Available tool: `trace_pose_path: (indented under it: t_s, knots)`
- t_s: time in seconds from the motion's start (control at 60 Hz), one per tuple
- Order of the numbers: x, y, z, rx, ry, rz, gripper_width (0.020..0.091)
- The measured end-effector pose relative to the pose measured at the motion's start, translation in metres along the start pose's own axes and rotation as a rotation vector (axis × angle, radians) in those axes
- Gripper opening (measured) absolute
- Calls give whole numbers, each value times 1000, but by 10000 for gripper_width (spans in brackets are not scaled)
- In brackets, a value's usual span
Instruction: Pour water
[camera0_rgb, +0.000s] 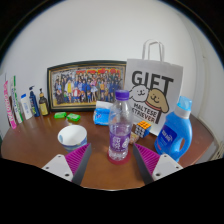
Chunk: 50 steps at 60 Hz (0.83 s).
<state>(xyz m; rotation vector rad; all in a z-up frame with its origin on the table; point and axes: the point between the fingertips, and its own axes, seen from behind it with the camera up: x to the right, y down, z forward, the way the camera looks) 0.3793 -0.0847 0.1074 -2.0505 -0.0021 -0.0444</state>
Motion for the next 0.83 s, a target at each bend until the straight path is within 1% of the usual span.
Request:
trace_pose_path:
  t_s: [0.167, 0.283, 0.417, 0.583, 0.65, 0.833]
  knots:
    - [-59, 16, -96, -103, 51, 22, 852]
    - [-112, 14, -157, -113, 72, -25, 855]
    - [-160, 10, -210, -123, 84, -48, 855]
    - [-195, 1, -250, -105, 91, -57, 853]
    - [-205, 6, -260, -121, 81, -47, 857]
    - [-218, 8, -272, -115, 89, -60, 852]
